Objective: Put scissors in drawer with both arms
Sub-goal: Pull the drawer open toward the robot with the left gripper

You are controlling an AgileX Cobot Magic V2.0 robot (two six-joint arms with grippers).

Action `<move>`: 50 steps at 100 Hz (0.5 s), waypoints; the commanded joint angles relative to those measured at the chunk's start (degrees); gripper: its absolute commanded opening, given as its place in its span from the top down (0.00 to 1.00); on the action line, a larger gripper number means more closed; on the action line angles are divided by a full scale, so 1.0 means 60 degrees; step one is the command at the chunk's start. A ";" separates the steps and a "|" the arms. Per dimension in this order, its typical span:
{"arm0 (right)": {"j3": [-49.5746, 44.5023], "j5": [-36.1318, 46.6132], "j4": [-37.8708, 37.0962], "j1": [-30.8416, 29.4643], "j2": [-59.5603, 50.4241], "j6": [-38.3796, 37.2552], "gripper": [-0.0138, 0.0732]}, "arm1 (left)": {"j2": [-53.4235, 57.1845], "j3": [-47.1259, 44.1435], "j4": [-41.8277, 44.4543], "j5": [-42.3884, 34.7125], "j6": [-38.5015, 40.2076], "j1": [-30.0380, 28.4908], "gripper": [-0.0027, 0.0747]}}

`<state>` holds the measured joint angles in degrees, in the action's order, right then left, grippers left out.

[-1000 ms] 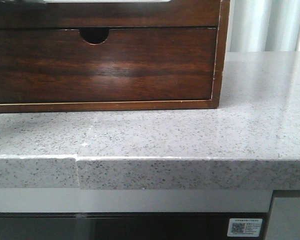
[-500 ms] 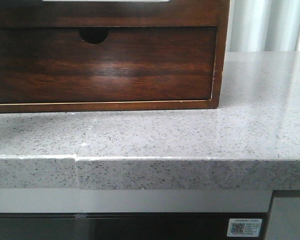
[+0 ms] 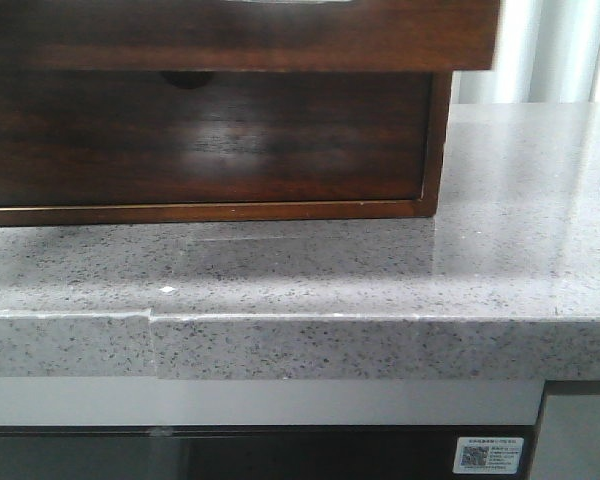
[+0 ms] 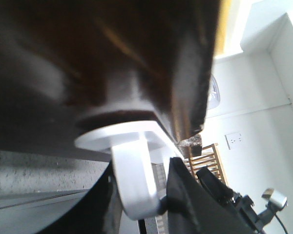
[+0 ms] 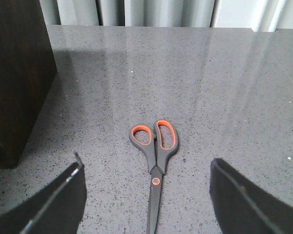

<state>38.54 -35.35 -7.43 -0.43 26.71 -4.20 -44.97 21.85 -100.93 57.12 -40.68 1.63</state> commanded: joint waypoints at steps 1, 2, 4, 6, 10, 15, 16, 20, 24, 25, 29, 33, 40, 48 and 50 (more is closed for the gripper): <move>0.0332 0.0616 -0.0079 -0.0048 0.0121 0.0060 0.29 | 0.1073 0.0039 0.0273 0.0910 -0.1204 0.0052 0.98; 0.0332 0.0616 -0.0079 -0.0048 0.0121 0.0060 0.29 | 0.1126 0.0024 0.0273 0.0866 -0.1204 0.0052 0.98; 0.0332 0.0616 -0.0079 -0.0048 0.0121 0.0060 0.29 | 0.1273 -0.0021 0.0300 0.0747 -0.1204 0.0052 0.98; 0.0332 0.0616 -0.0079 -0.0048 0.0121 0.0060 0.29 | 0.1399 -0.0063 0.0297 0.0651 -0.1204 0.0052 0.98; 0.0332 0.0616 -0.0079 -0.0048 0.0121 0.0060 0.29 | 0.1607 -0.0101 0.0297 0.0495 -0.1204 0.0052 0.98; 0.0332 0.0599 -0.0079 -0.0048 0.0121 0.0060 0.29 | 0.1750 -0.0116 0.0381 0.0383 -0.1167 0.0052 0.98; 0.0332 0.0603 -0.0079 -0.0048 0.0121 0.0060 0.29 | 0.1753 -0.0116 0.0408 0.0363 -0.1165 0.0052 0.98; 0.0332 0.0578 -0.0079 -0.0048 0.0121 0.0060 0.29 | 0.1797 -0.0116 0.0449 0.0313 -0.1052 0.0052 0.97; 0.0332 0.0554 -0.0079 -0.0048 0.0121 0.0060 0.29 | 0.1797 -0.0116 0.0528 0.0313 -0.1036 0.0052 0.97; 0.0332 0.0528 -0.0079 -0.0048 0.0121 0.0060 0.29 | 0.1797 -0.0116 0.0528 0.0313 -0.1036 0.0052 0.96; 0.0332 0.0464 -0.0079 -0.0048 0.0121 0.0060 0.29 | 0.1797 -0.0116 0.0607 0.0313 -0.1036 0.0052 0.94; 0.0332 0.0417 -0.0079 -0.0048 0.0121 0.0060 0.29 | 0.1797 -0.0116 0.0699 0.0313 -0.1036 0.0052 0.91; 0.0332 0.0255 -0.0079 -0.0048 0.0121 0.0060 0.29 | 0.1797 -0.0116 0.0878 0.0299 -0.1036 0.0052 0.84; 0.0332 0.0169 -0.0079 -0.0048 0.0121 0.0060 0.29 | 0.1797 -0.0116 0.1286 0.0179 -0.1036 0.0052 0.71; 0.0332 0.0169 -0.0079 -0.0048 0.0121 0.0060 0.29 | 0.1797 -0.0116 0.1421 0.0153 -0.1036 0.0052 0.69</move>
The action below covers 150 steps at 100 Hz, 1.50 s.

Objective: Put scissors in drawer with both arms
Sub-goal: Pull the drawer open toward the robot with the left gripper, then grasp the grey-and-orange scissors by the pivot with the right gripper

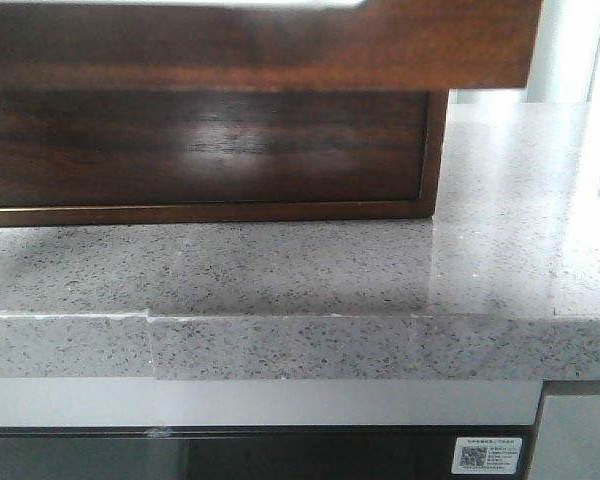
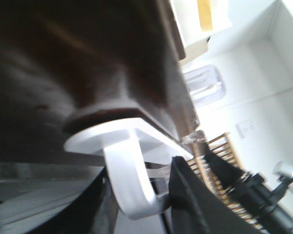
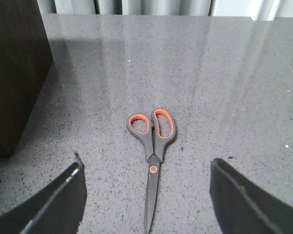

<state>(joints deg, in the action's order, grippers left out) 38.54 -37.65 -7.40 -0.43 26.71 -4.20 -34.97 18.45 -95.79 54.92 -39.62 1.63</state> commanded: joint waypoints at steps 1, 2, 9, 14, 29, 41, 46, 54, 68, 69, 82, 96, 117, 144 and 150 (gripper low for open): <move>0.0332 0.0553 -0.0083 -0.0048 0.0121 0.0060 0.29 | 0.0132 0.0450 0.0601 0.0518 -0.1213 0.0052 0.67; 0.0332 0.0553 -0.0083 -0.0048 0.0121 0.0060 0.29 | 0.0132 0.0450 0.0679 0.0493 -0.1213 0.0052 0.66; 0.0332 0.0553 -0.0083 -0.0048 0.0143 0.0060 0.29 | 0.0132 0.0450 0.0957 0.0455 -0.1213 0.0052 0.55; 0.0332 0.0510 -0.0070 -0.0048 0.0203 0.0060 0.29 | 0.0132 0.0450 0.1176 0.0434 -0.1167 0.0052 0.49; 0.0332 0.0404 0.0053 -0.0048 0.0635 0.0060 0.29 | 0.0148 0.0624 0.2123 0.0458 -0.0782 0.0052 0.46; 0.0372 0.0356 0.0076 -0.0048 0.1166 0.0060 0.29 | 0.0201 0.0910 0.3371 0.0516 -0.0181 0.0052 0.46; 0.0534 0.0163 0.0076 -0.0048 0.1470 0.0060 0.29 | 0.0294 0.1097 0.4034 0.0534 0.0152 0.0052 0.46; 0.0995 -0.0295 0.0076 -0.0048 0.2152 0.0060 0.29 | 0.0617 0.1395 0.5472 0.0534 0.0973 0.0052 0.46; 0.1958 -0.1168 0.0005 -0.0048 0.3655 0.0060 0.29 | 0.1489 0.2120 0.8190 0.0753 0.2515 0.0052 0.46; 0.2005 -0.1211 0.0005 -0.0048 0.3739 0.0060 0.29 | 0.1489 0.2167 0.8326 0.0773 0.2597 0.0052 0.46; 0.2834 -0.1904 -0.0017 -0.0265 0.5387 0.0060 0.30 | 0.1964 0.2974 1.0277 0.0800 0.3565 0.0230 0.46; 0.3622 -0.2492 0.0346 -0.0835 0.6933 0.0275 0.30 | 0.1974 0.3865 1.1932 0.0744 0.3751 0.0644 0.46; 0.4647 -0.3275 0.1410 -0.1294 0.8892 0.1404 0.30 | 0.1974 0.4552 1.2684 -0.0716 0.3796 0.0865 0.46; 0.5570 -0.3363 0.1578 -0.1294 1.0400 0.1636 0.47 | 0.1916 0.4567 1.2706 -0.1890 0.3759 0.0865 0.46; 0.5673 -0.3363 0.1578 -0.1294 1.0583 0.1636 0.48 | 0.1916 0.4567 1.2706 -0.1983 0.3640 0.0865 0.46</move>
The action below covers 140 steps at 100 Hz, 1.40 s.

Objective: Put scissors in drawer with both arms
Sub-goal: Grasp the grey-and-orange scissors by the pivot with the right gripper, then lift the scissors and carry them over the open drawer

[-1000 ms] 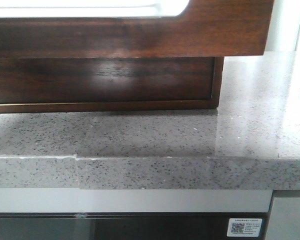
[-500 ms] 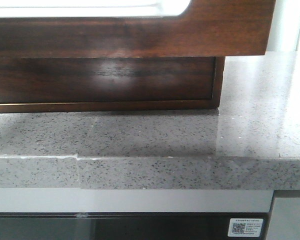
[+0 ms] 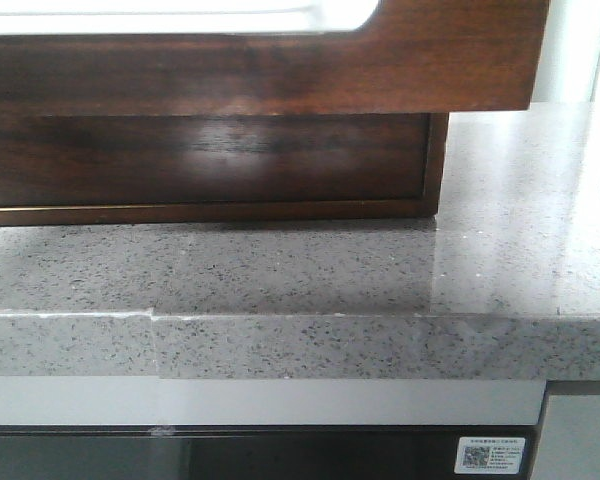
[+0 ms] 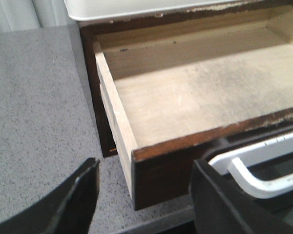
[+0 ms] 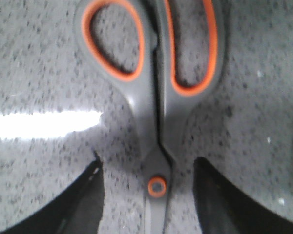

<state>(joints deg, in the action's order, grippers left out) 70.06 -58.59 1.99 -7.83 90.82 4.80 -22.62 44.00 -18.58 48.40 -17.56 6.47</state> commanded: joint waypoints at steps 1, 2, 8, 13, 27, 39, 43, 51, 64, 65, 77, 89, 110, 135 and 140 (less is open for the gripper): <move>0.0420 0.0127 0.0013 -0.0060 -0.0073 0.0136 0.48 | -0.0143 0.0310 -0.0162 -0.0916 -0.0064 0.0058 0.46; 0.0440 0.0145 0.0013 -0.0060 -0.0052 0.0136 0.48 | -0.0143 0.0310 -0.0162 -0.0916 -0.0090 0.0058 0.46; 0.0475 0.0122 0.0013 -0.0060 0.0103 0.0136 0.48 | -0.0143 0.0310 -0.0162 -0.0939 -0.0159 0.0058 0.46; 0.0524 0.0010 0.0013 -0.0060 0.0214 0.0150 0.48 | -0.0143 0.0310 -0.0162 -0.0959 -0.0159 0.0058 0.46; 0.0539 -0.0024 0.0013 -0.0060 0.0418 0.0150 0.48 | -0.0143 0.0310 -0.0162 -0.0959 -0.0159 0.0058 0.46; 0.0539 -0.0155 0.0013 -0.0060 0.0442 0.0218 0.48 | -0.0143 0.0310 -0.0162 -0.0959 -0.0159 0.0058 0.46; 0.0539 -0.0175 0.0013 -0.0060 0.0442 0.0218 0.48 | -0.0143 0.0310 -0.0162 -0.0959 -0.0159 0.0058 0.46; 0.0539 -0.0258 0.0013 -0.0060 0.0442 0.0218 0.48 | -0.0143 0.0310 -0.0162 -0.0972 -0.0159 0.0058 0.46; 0.0539 -0.0316 -0.0004 -0.0060 0.0448 0.0218 0.49 | -0.0143 0.0310 -0.0162 -0.0972 -0.0159 0.0058 0.46; 0.0539 -0.0336 -0.0004 -0.0060 0.0448 0.0218 0.50 | -0.0143 0.0310 -0.0162 -0.0972 -0.0159 0.0058 0.46; 0.0539 -0.0423 -0.0004 -0.0060 0.0448 0.0218 0.61 | -0.0143 0.0310 -0.0162 -0.0972 -0.0159 0.0058 0.46; 0.0539 -0.0466 -0.0004 -0.0065 0.0448 0.0218 0.71 | -0.0143 0.0310 -0.0162 -0.0972 -0.0159 0.0058 0.46; 0.0539 -0.0610 -0.0004 -0.0065 0.0448 0.0218 0.85 | -0.0143 0.0310 -0.0099 -0.0972 -0.0159 0.0058 0.46; 0.0724 -0.0704 -0.0004 -0.0065 0.0243 0.0545 0.87 | -0.0143 0.0310 -0.0055 -0.0980 -0.0159 0.0058 0.46; 0.0848 -0.0742 -0.0004 -0.0065 0.0040 0.0545 0.87 | -0.0143 0.0310 -0.0055 -0.0980 -0.0159 0.0058 0.46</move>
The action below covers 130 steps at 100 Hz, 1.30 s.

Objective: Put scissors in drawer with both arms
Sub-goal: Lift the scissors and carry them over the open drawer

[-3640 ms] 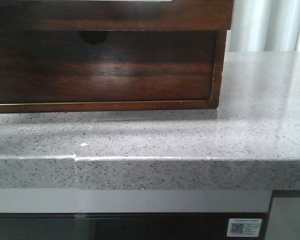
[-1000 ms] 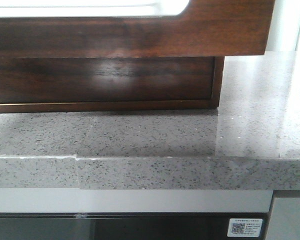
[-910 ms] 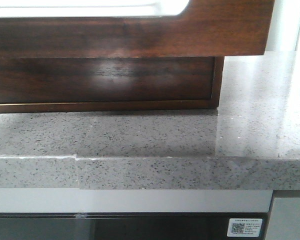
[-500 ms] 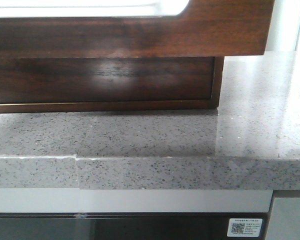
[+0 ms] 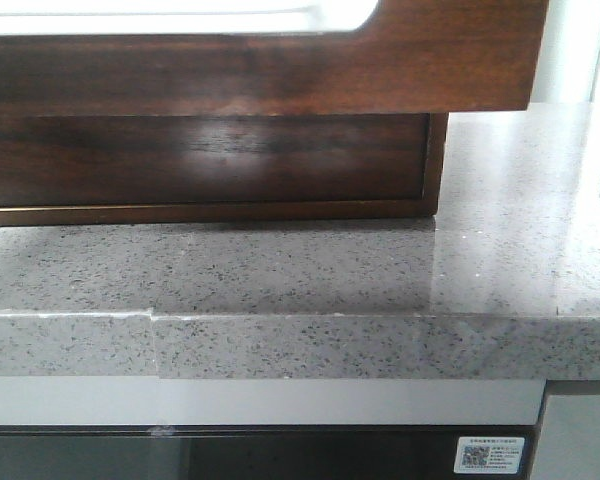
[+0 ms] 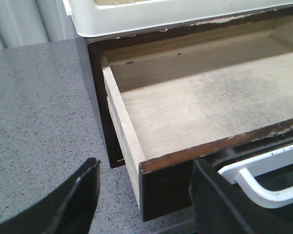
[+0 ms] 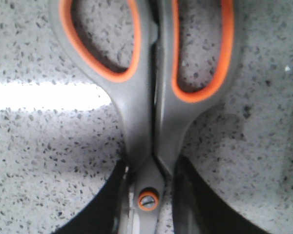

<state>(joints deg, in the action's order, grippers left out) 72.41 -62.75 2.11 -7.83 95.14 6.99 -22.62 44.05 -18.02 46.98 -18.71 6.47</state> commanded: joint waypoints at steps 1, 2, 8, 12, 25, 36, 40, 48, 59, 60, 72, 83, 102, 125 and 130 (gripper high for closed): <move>0.0475 -0.0050 -0.0025 -0.0065 -0.0752 0.0181 0.87 | -0.0143 0.0301 -0.0148 -0.0744 0.0032 0.0058 0.46; 0.0492 -0.0070 -0.0025 -0.0065 -0.0787 0.0181 0.87 | -0.0143 0.0301 -0.0148 -0.0744 0.0032 0.0058 0.46; 0.0665 -0.0095 -0.0025 -0.0065 -0.1187 0.0181 0.87 | -0.0143 0.0301 -0.0148 -0.0758 0.0032 0.0058 0.46; 0.0796 -0.0140 -0.0025 -0.0065 -0.1490 0.0181 0.87 | -0.0143 0.0301 -0.0148 -0.0779 0.0032 0.0058 0.46; 0.1319 -0.0240 -0.0025 -0.0029 -0.2520 0.0340 0.87 | -0.0143 0.0301 -0.0107 -0.0838 0.0032 0.0058 0.46; 0.1945 -0.0310 0.0192 -0.0029 -0.3445 0.0586 0.87 | -0.0143 0.0301 -0.0039 -0.0852 0.0032 0.0058 0.46; 0.2199 -0.0310 0.0394 -0.0029 -0.3776 0.0804 0.87 | -0.0143 0.0301 -0.0031 -0.0852 0.0032 0.0058 0.46; 0.2673 -0.0251 0.1258 -0.0029 -0.4299 0.1520 0.87 | -0.0143 0.0301 -0.0014 -0.0923 0.0032 0.0058 0.46; 0.3306 -0.0210 0.3149 0.0165 -0.4863 0.3300 0.87 | -0.0143 0.0301 -0.0014 -0.0958 0.0032 0.0058 0.46; 0.3370 -0.0187 0.3397 0.0217 -0.4917 0.3540 0.87 | -0.0143 0.0301 -0.0014 -0.0958 0.0032 0.0058 0.46; 0.3742 -0.0150 0.5472 0.0965 -0.5180 0.5905 0.87 | -0.0143 0.0301 -0.0014 -0.0958 0.0032 0.0058 0.46; 0.3805 -0.0104 0.7055 0.1934 -0.5181 0.8047 0.87 | -0.0143 0.0301 -0.0014 -0.0958 0.0032 0.0058 0.46; 0.3805 0.0477 0.7004 0.4072 -0.4576 0.9900 0.87 | -0.0143 0.0284 -0.0014 -0.0998 0.0032 0.0058 0.46; 0.3805 0.1082 0.5548 0.5746 -0.3411 1.0014 0.87 | -0.0143 0.0284 -0.0014 -0.0998 0.0032 0.0058 0.46; 0.3805 0.1122 0.5292 0.5946 -0.3154 0.9997 0.87 | -0.0143 0.0284 -0.0014 -0.0998 0.0032 0.0058 0.46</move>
<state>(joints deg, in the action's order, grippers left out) 93.71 -60.39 34.69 26.14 75.33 66.38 -22.62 44.05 -17.20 45.72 -18.71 6.47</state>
